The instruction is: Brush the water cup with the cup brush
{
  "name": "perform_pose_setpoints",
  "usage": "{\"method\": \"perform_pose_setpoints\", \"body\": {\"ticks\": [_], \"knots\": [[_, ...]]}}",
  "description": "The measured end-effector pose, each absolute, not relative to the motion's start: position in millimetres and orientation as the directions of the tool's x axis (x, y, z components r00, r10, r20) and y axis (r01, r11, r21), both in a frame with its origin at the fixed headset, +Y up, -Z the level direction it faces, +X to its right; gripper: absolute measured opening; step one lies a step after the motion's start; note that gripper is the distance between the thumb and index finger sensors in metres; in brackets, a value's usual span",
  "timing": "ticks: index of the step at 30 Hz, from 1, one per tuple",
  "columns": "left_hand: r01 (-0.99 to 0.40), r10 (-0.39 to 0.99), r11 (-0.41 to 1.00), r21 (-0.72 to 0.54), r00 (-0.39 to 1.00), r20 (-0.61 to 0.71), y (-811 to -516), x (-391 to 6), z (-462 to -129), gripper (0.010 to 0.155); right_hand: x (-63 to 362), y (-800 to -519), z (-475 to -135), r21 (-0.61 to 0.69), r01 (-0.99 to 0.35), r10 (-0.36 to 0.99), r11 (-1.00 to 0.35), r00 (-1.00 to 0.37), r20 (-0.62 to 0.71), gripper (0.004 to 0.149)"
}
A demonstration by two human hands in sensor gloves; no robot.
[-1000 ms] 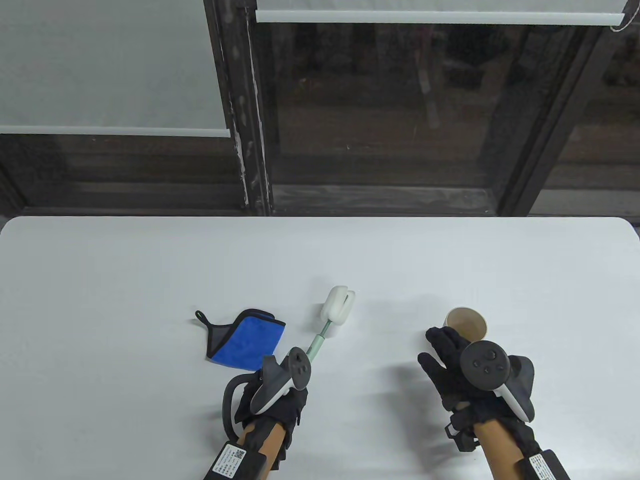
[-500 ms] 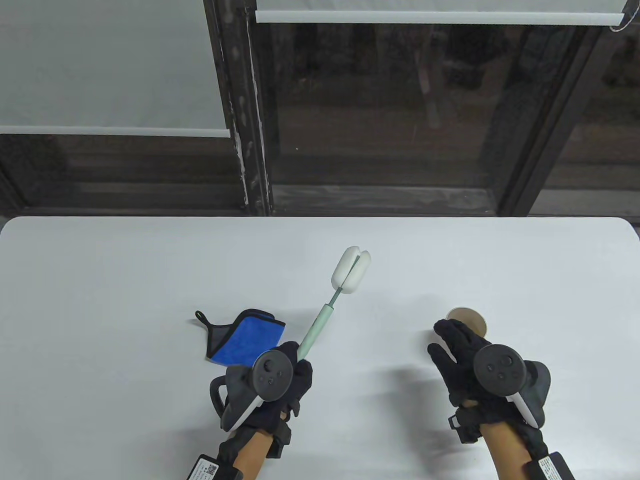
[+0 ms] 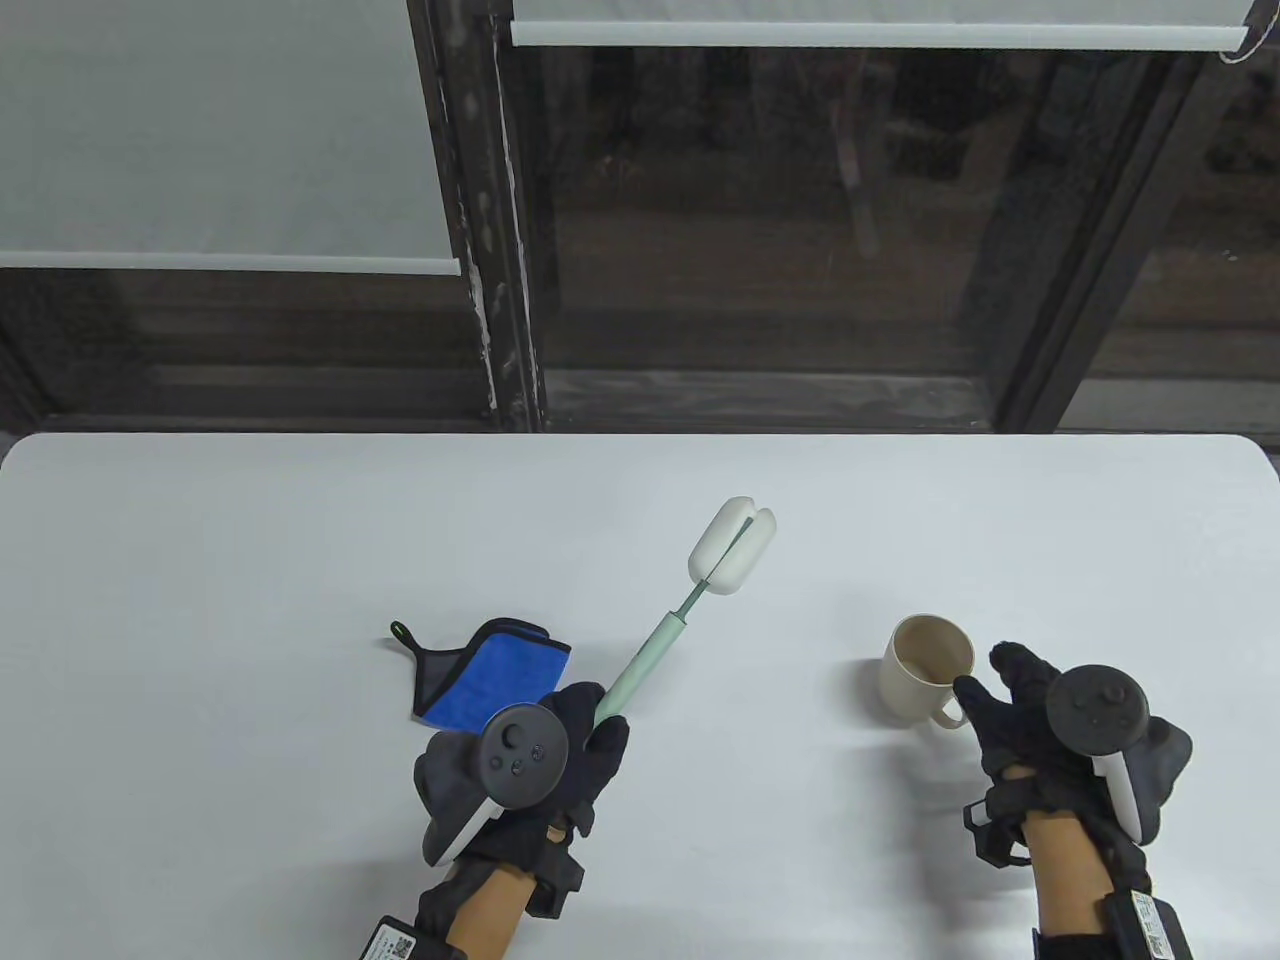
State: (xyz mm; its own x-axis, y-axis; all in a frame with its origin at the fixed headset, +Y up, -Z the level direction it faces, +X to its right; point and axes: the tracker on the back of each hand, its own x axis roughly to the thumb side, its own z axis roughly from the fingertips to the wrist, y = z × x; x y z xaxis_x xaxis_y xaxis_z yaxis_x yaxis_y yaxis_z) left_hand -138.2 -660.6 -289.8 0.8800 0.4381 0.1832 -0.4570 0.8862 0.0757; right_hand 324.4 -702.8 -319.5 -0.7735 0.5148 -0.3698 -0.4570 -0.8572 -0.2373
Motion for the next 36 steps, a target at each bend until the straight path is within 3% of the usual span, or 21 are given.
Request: {"method": "perform_pose_setpoints", "body": {"ticks": [8, 17, 28, 36], "knots": [[-0.466, 0.448, 0.883, 0.063, 0.874, 0.187, -661, -139, -290, 0.060, 320, -738, -331, -0.053, -0.433, 0.410, -0.900, -0.797, -0.444, 0.064], [-0.445, 0.430, 0.895, 0.036, 0.881, 0.199, -665, -136, -291, 0.060, 326, -751, -334, -0.092, -0.538, 0.516, -0.838, -0.724, -0.457, 0.042], [-0.427, 0.417, 0.904, 0.006, 0.884, 0.212, -666, -135, -292, 0.058, 318, -717, -327, -0.254, -0.518, 0.576, -0.817, -0.762, -0.296, 0.036], [-0.376, 0.361, 0.927, 0.003, 0.892, 0.272, -663, -129, -290, 0.057, 283, -678, -312, -0.360, -0.402, 0.455, -0.842, -0.888, -0.071, 0.037]]}}
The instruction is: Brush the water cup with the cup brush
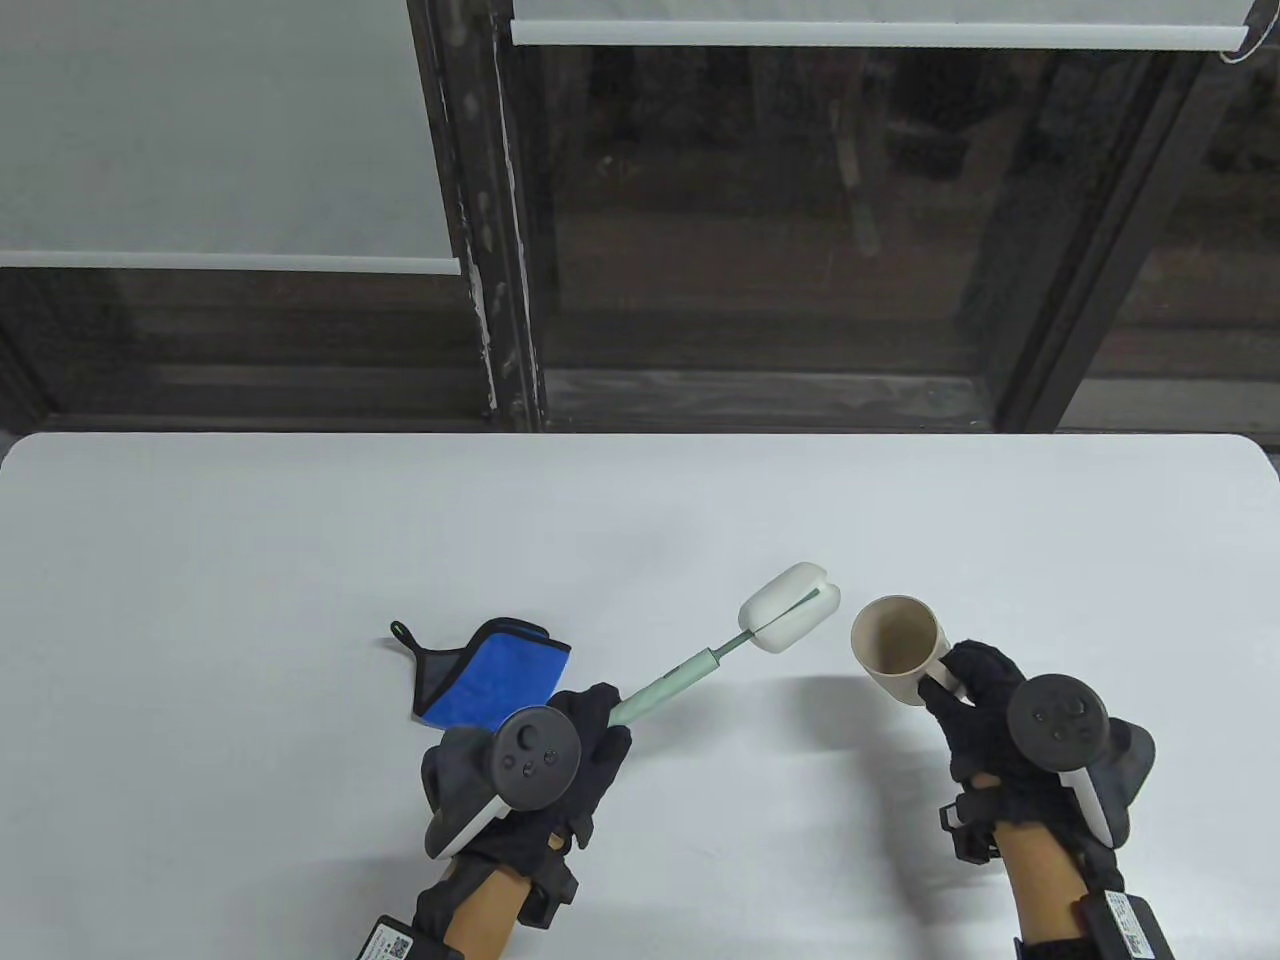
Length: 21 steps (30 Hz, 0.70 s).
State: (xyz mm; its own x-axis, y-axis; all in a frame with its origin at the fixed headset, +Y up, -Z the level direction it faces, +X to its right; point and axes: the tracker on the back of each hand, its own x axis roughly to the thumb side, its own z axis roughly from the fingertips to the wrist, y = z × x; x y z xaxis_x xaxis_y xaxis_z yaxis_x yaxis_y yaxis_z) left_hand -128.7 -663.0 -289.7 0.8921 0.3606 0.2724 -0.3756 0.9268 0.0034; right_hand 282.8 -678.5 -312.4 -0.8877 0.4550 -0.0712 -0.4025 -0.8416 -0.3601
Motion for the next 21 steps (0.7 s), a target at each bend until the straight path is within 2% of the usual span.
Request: {"method": "perform_pose_setpoints", "body": {"ticks": [5, 14, 18, 19, 21], "knots": [[-0.303, 0.282, 0.953, 0.020, 0.907, 0.314, -660, -121, -286, 0.056, 260, -665, -303, -0.392, -0.355, 0.367, -0.849, -0.929, 0.047, 0.036], [-0.186, 0.130, 0.971, 0.148, 0.938, 0.322, -654, -107, -278, 0.056, 222, -657, -292, -0.392, -0.252, 0.179, -0.885, -0.961, 0.212, 0.036], [-0.092, 0.050, 0.988, 0.123, 0.950, 0.308, -657, -99, -280, 0.059, 201, -656, -286, -0.387, -0.226, 0.134, -0.894, -0.959, 0.250, 0.036], [-0.061, 0.025, 0.992, 0.108, 0.951, 0.308, -659, -98, -280, 0.058, 198, -656, -285, -0.392, -0.187, 0.090, -0.901, -0.963, 0.253, 0.036], [-0.040, 0.008, 0.994, 0.102, 0.956, 0.294, -662, -97, -282, 0.055, 197, -658, -285, -0.385, -0.190, 0.094, -0.903, -0.962, 0.256, 0.036]]}}
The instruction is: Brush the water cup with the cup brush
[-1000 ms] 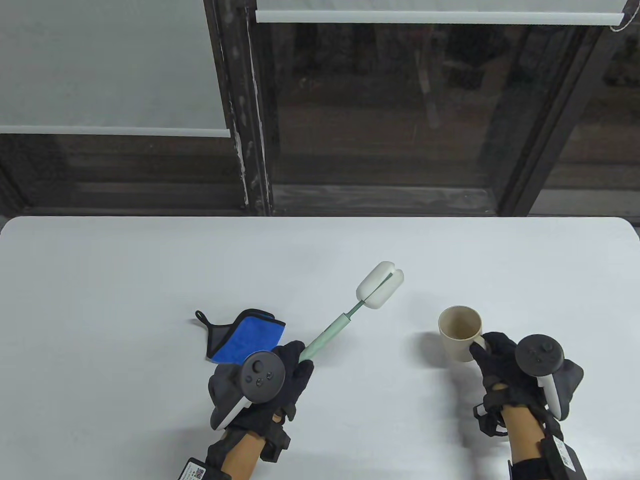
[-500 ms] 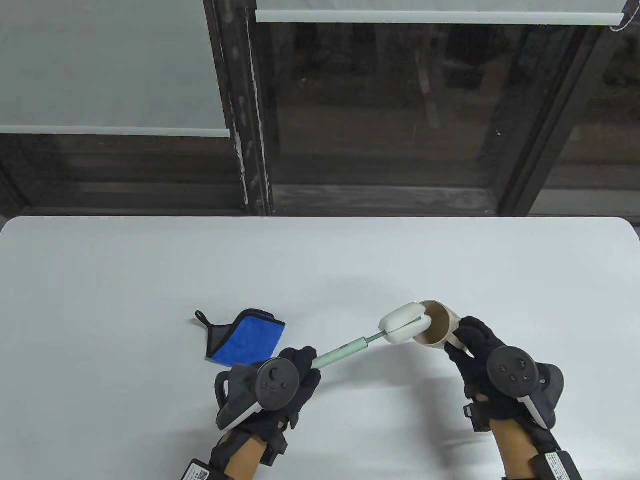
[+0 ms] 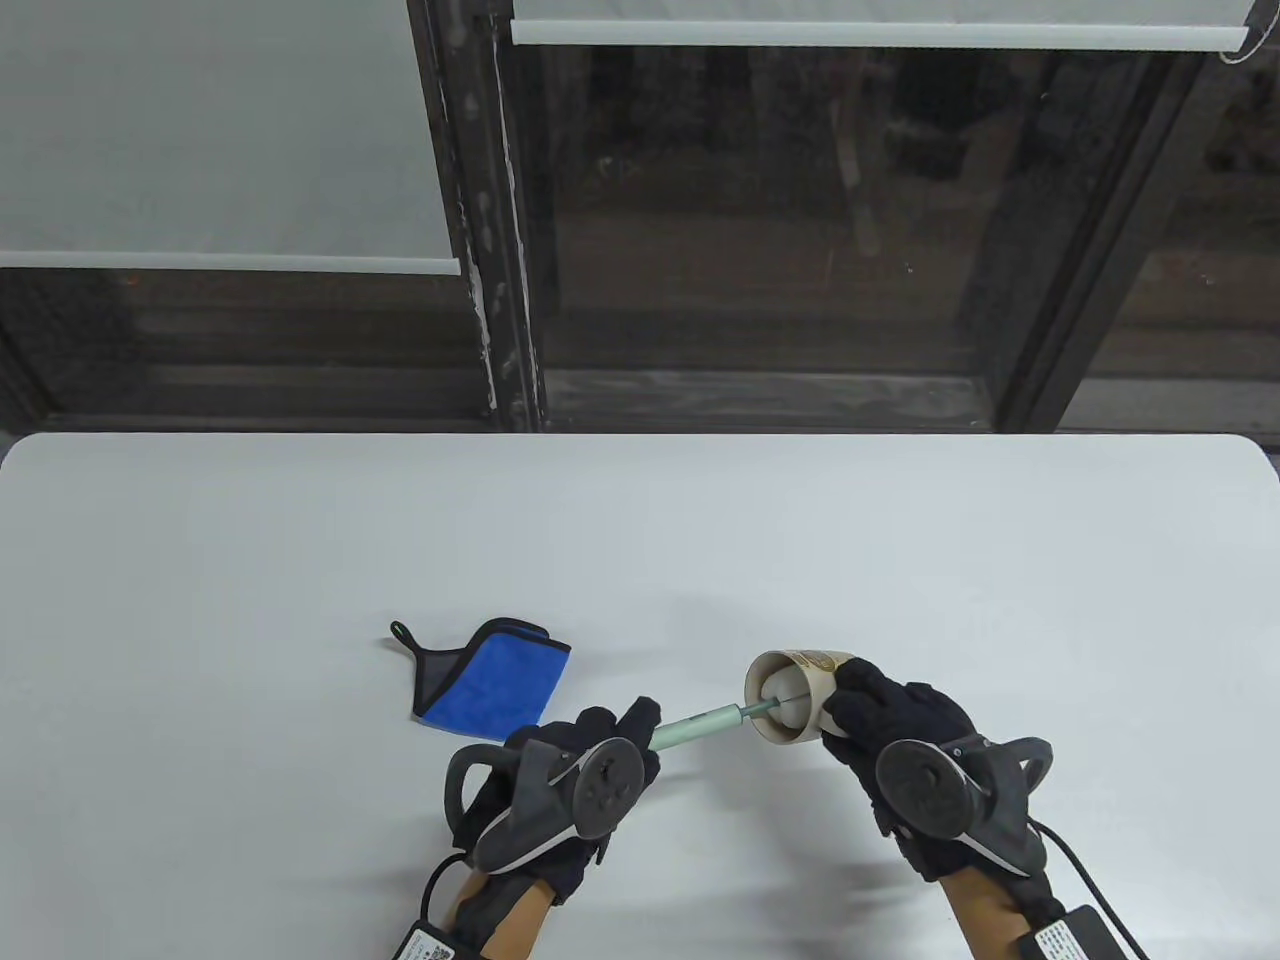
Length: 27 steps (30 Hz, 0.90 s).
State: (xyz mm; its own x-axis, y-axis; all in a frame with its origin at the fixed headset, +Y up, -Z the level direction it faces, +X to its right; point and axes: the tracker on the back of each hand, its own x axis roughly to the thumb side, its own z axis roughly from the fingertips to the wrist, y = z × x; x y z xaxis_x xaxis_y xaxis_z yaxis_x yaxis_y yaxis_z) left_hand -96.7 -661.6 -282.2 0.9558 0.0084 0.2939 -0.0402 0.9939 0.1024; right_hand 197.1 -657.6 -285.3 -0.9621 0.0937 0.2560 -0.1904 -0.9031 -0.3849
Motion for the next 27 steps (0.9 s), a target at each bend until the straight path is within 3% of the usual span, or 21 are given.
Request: {"method": "perform_pose_setpoints", "body": {"ticks": [11, 15, 20, 23, 24, 25, 27], "knots": [[-0.110, 0.074, 0.990, 0.086, 0.937, 0.340, -672, -85, -292, 0.063, 198, -657, -285, -0.372, -0.218, 0.124, -0.902, -0.957, 0.261, 0.036], [-0.136, 0.093, 0.988, 0.069, 0.898, 0.430, -668, -80, -288, 0.056, 196, -657, -285, -0.385, -0.193, 0.098, -0.902, -0.962, 0.253, 0.037], [-0.128, 0.023, 0.975, 0.184, 0.873, 0.486, -656, -77, -275, 0.054, 194, -661, -287, -0.363, -0.162, 0.067, -0.917, -0.963, 0.261, 0.037], [-0.213, 0.090, 0.953, 0.218, 0.881, 0.464, -653, -80, -271, 0.052, 188, -663, -288, -0.359, -0.113, 0.013, -0.927, -0.963, 0.269, 0.036], [-0.191, 0.069, 0.950, 0.246, 0.900, 0.431, -652, -78, -269, 0.051, 187, -664, -287, -0.340, -0.118, 0.019, -0.933, -0.959, 0.282, 0.036], [-0.059, -0.055, 0.954, 0.295, 0.929, 0.365, -648, -76, -269, 0.050, 184, -665, -286, -0.348, -0.141, 0.029, -0.927, -0.950, 0.309, 0.036], [-0.055, -0.024, 0.976, 0.210, 0.935, 0.354, -652, -76, -274, 0.051, 178, -662, -283, -0.362, -0.122, 0.002, -0.924, -0.949, 0.314, 0.036]]}}
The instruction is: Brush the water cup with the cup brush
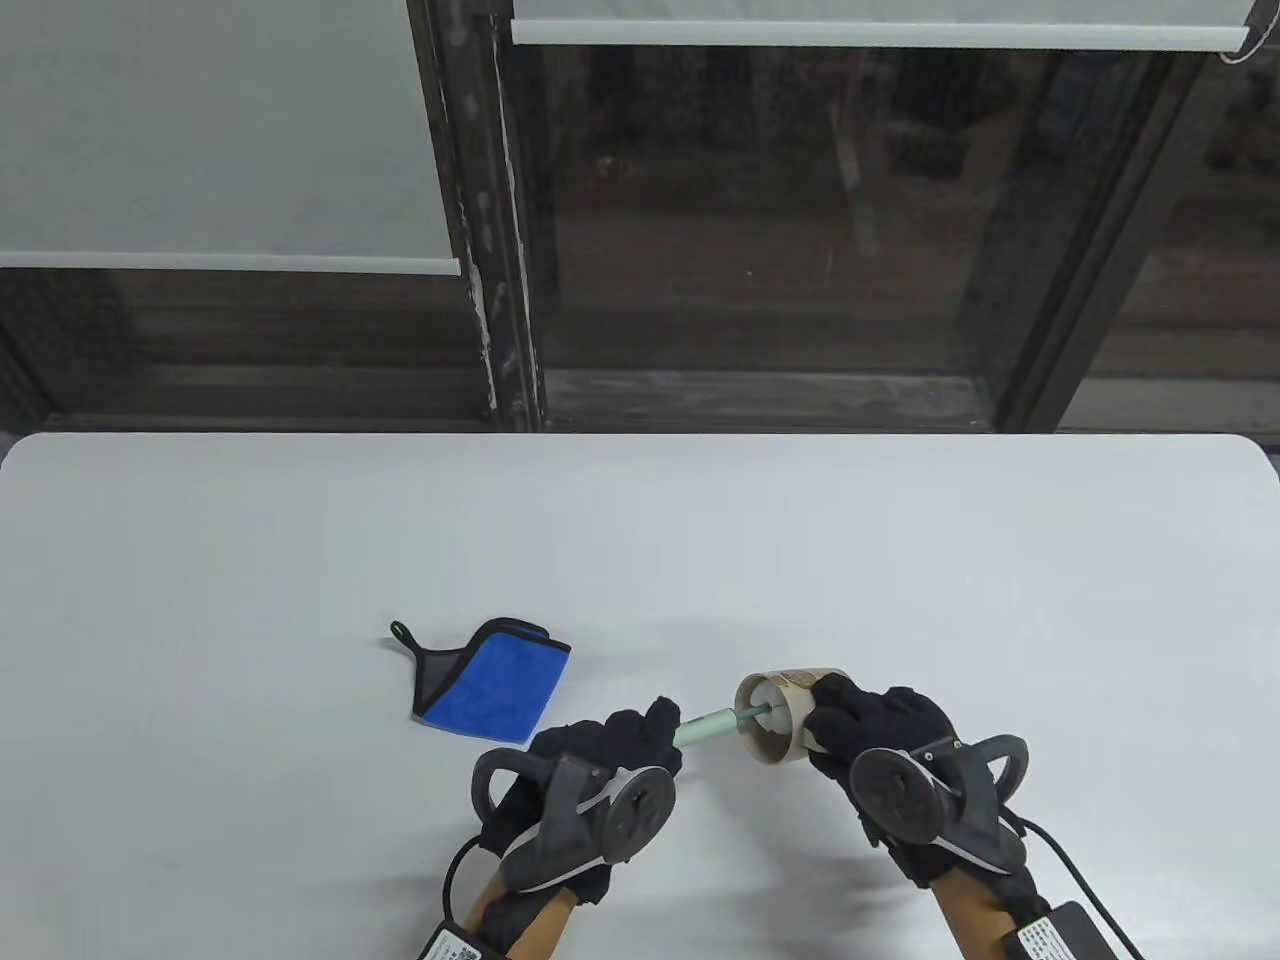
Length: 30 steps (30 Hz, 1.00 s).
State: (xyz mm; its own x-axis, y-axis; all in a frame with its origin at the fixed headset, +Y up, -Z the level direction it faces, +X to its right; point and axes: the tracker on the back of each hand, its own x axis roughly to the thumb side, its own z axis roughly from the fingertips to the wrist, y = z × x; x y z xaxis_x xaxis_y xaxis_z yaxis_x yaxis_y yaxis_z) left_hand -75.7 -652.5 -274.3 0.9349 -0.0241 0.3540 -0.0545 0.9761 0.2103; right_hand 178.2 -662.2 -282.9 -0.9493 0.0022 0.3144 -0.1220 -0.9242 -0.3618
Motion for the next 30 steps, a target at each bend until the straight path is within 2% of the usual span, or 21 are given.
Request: {"method": "perform_pose_setpoints", "body": {"ticks": [2, 3, 4, 6, 8, 11, 12, 15, 19, 22, 25, 27, 30], "knots": [[0.005, -0.027, 0.997, 0.072, 0.951, 0.307, -660, -81, -284, 0.052, 179, -660, -281, -0.386, -0.122, -0.008, -0.914, -0.948, 0.318, 0.036], [-0.036, 0.022, 0.999, 0.037, 0.948, 0.317, -661, -84, -286, 0.052, 180, -660, -281, -0.380, -0.137, 0.010, -0.915, -0.948, 0.318, 0.036], [-0.116, 0.101, 0.993, 0.027, 0.943, 0.318, -662, -88, -288, 0.051, 181, -660, -281, -0.385, -0.155, 0.028, -0.910, -0.949, 0.316, 0.036], [-0.080, 0.072, 0.997, 0.010, 0.937, 0.342, -662, -87, -289, 0.053, 181, -657, -280, -0.403, -0.144, 0.017, -0.904, -0.953, 0.301, 0.036], [-0.090, 0.065, 0.995, 0.051, 0.926, 0.373, -663, -83, -285, 0.059, 181, -657, -281, -0.414, -0.124, -0.002, -0.902, -0.957, 0.291, 0.036], [-0.099, 0.059, 0.993, 0.071, 0.902, 0.427, -661, -78, -279, 0.057, 184, -665, -287, -0.359, -0.118, 0.012, -0.926, -0.959, 0.285, 0.036], [-0.102, 0.040, 0.988, 0.120, 0.900, 0.434, -658, -78, -275, 0.056, 185, -668, -289, -0.353, -0.108, 0.007, -0.930, -0.962, 0.274, 0.036], [-0.148, 0.054, 0.962, 0.231, 0.928, 0.369, -651, -85, -271, 0.053, 184, -671, -292, -0.339, -0.098, 0.003, -0.936, -0.962, 0.272, 0.036], [-0.070, 0.010, 0.980, 0.186, 0.952, 0.307, -656, -89, -279, 0.050, 178, -670, -287, -0.314, -0.141, 0.038, -0.939, -0.949, 0.314, 0.036], [-0.126, 0.095, 0.989, 0.077, 0.943, 0.319, -662, -93, -288, 0.051, 174, -661, -280, -0.384, -0.157, 0.025, -0.910, -0.944, 0.328, 0.036], [-0.137, 0.116, 0.990, 0.038, 0.932, 0.343, -661, -95, -288, 0.052, 179, -657, -279, -0.402, -0.175, 0.045, -0.898, -0.949, 0.314, 0.037], [-0.157, 0.120, 0.986, 0.061, 0.910, 0.397, -661, -90, -284, 0.052, 181, -656, -281, -0.415, -0.136, 0.002, -0.899, -0.952, 0.306, 0.036], [-0.173, 0.110, 0.979, 0.108, 0.896, 0.431, -657, -87, -278, 0.052, 183, -660, -284, -0.401, -0.130, 0.007, -0.907, -0.955, 0.295, 0.036]]}}
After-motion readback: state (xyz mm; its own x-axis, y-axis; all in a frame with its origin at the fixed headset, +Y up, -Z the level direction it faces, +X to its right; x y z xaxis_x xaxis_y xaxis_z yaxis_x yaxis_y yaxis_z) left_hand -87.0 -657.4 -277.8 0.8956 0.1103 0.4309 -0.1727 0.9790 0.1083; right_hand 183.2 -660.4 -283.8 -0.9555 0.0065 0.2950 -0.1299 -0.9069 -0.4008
